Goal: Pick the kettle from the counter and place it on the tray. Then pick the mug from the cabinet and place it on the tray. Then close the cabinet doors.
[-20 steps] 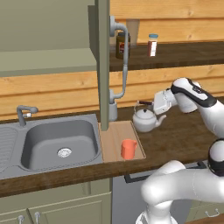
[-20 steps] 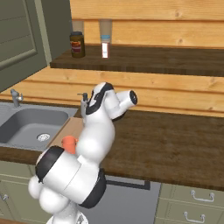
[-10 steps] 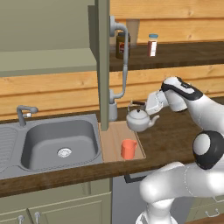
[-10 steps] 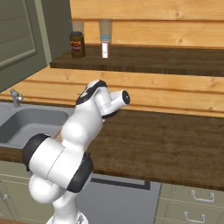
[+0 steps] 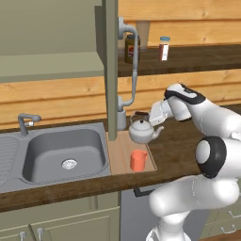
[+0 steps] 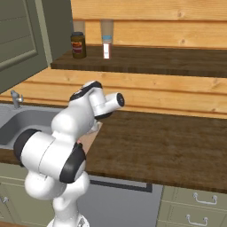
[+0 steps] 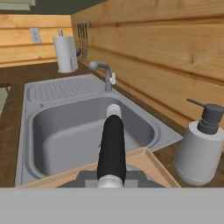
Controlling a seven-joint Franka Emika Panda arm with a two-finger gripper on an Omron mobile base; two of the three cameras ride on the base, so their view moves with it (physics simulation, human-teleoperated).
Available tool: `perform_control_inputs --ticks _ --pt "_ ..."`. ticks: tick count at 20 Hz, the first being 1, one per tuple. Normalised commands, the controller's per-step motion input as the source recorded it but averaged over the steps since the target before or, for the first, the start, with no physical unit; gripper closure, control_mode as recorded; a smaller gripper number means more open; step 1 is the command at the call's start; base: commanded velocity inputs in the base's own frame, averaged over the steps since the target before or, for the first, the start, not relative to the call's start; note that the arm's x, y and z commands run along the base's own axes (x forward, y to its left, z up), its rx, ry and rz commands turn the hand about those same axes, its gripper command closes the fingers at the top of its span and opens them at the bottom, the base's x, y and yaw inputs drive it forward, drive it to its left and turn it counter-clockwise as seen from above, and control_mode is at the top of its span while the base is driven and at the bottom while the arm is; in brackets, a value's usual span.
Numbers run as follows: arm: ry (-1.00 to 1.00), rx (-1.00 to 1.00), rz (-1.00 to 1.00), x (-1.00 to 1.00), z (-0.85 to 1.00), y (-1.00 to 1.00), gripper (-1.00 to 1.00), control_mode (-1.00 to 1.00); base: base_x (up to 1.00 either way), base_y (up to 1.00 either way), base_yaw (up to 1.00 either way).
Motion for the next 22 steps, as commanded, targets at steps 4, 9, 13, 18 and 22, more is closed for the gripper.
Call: perform_control_inputs --ticks 4,9,13,18,22 --pt "0.0 0.0 0.01 0.06 -0.13 0.27 1.0 -1.0 0.0 0.0 0.0" --pt "0.0 0.0 0.01 0.06 -0.1 0.23 1.0 -1.0 0.0 0.0 0.0" --pt "0.0 0.0 0.0 0.07 -0.12 0.2 1.0 -1.0 0.0 0.0 0.0" --pt "0.0 0.0 0.02 0.01 -0.09 0.14 1.0 -1.0 0.0 0.0 0.0" --pt "0.0 0.0 0.02 0.0 -0.05 0.08 1.0 -1.0 0.0 0.0 0.0"
